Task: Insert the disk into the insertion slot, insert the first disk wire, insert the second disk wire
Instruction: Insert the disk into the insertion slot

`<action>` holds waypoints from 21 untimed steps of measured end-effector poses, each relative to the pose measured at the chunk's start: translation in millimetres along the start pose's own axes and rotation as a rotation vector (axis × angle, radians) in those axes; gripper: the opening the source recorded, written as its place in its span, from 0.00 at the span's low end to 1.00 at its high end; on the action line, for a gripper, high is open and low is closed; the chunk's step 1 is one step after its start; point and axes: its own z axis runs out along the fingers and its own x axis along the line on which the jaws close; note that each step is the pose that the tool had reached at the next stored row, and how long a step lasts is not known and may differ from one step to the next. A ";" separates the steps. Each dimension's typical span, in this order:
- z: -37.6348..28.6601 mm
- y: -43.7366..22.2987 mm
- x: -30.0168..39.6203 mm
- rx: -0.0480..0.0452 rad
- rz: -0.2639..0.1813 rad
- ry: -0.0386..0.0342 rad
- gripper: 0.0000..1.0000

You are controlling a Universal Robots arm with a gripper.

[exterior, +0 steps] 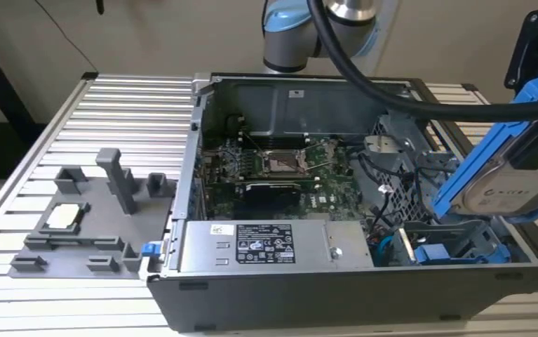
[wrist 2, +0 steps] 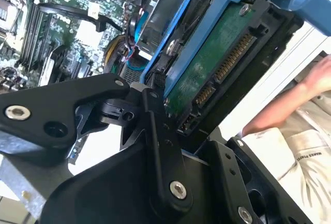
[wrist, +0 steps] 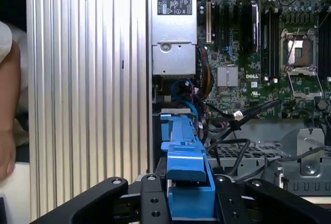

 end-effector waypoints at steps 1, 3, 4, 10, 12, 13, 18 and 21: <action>0.0 -0.1 1.1 0.0000 0.000 -0.0001 0.33; 0.0 -0.3 2.8 0.0000 0.000 0.0000 0.33; 0.0 -0.5 3.6 0.0000 0.000 0.0000 0.33; 0.0 -1.3 8.5 0.0000 0.000 -0.0002 0.33; 0.0 -1.6 10.1 0.0000 0.000 -0.0002 0.33; 0.0 -1.8 10.8 0.0000 0.000 -0.0002 0.33; 0.0 -2.4 14.6 0.0000 0.000 -0.0002 0.33; 0.0 -2.8 16.6 0.0000 0.000 -0.0003 0.33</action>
